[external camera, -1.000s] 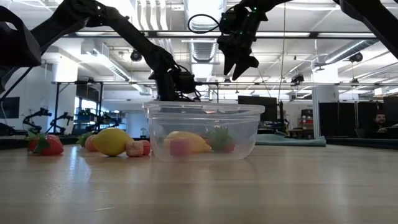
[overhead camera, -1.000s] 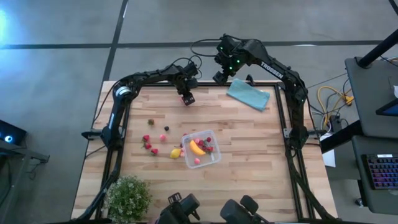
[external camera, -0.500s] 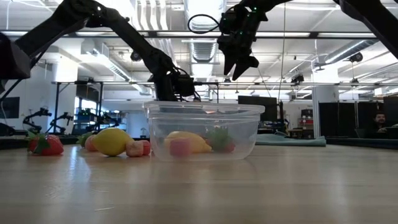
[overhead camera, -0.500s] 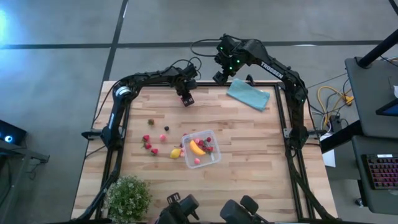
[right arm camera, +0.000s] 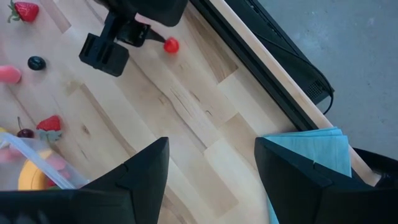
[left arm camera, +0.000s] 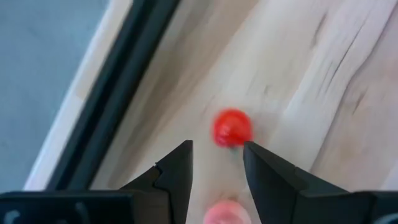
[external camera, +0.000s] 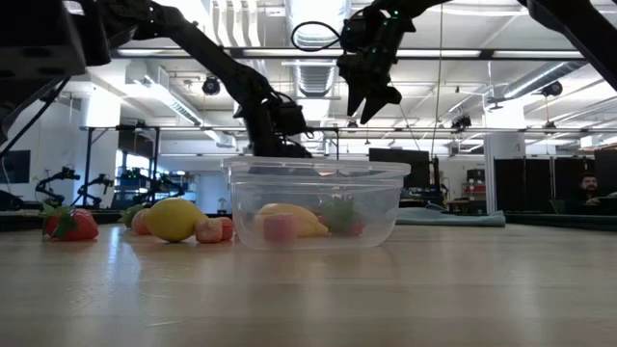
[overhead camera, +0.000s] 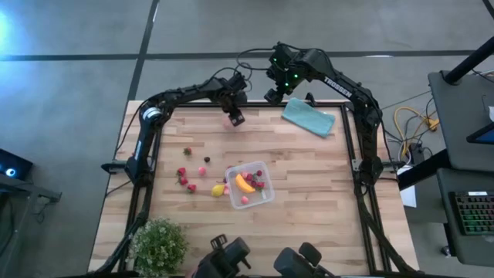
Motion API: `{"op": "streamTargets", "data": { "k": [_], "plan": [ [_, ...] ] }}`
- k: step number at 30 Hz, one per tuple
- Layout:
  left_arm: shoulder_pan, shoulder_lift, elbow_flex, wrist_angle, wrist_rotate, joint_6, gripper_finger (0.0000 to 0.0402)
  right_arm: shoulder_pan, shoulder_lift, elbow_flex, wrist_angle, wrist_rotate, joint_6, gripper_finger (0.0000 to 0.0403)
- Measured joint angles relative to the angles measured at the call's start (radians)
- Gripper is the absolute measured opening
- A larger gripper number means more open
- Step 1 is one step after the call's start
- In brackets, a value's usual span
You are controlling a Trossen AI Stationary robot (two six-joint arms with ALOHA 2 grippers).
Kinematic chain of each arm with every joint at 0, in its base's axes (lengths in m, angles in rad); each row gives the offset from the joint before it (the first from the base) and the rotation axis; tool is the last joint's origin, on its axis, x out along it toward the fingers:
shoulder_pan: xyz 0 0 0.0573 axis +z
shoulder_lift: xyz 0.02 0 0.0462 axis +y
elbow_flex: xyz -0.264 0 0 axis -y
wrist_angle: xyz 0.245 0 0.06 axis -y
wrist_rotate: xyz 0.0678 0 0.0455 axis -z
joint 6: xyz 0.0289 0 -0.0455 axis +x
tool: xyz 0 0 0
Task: Pick and placing Produce into tupperware
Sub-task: Put the red cherry into the transparent bin
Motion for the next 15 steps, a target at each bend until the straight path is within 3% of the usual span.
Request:
{"op": "streamTargets", "data": {
  "k": [8,15],
  "plan": [
    [-0.001,0.005,-0.007,-0.002,0.031,0.000,0.0133,-0.001,0.000,0.000,-0.001,0.001,-0.001,0.0228],
    [-0.011,0.006,-0.010,0.002,0.082,-0.051,0.0168,-0.005,0.000,0.000,-0.001,0.002,-0.007,0.0228]
  ]
}}
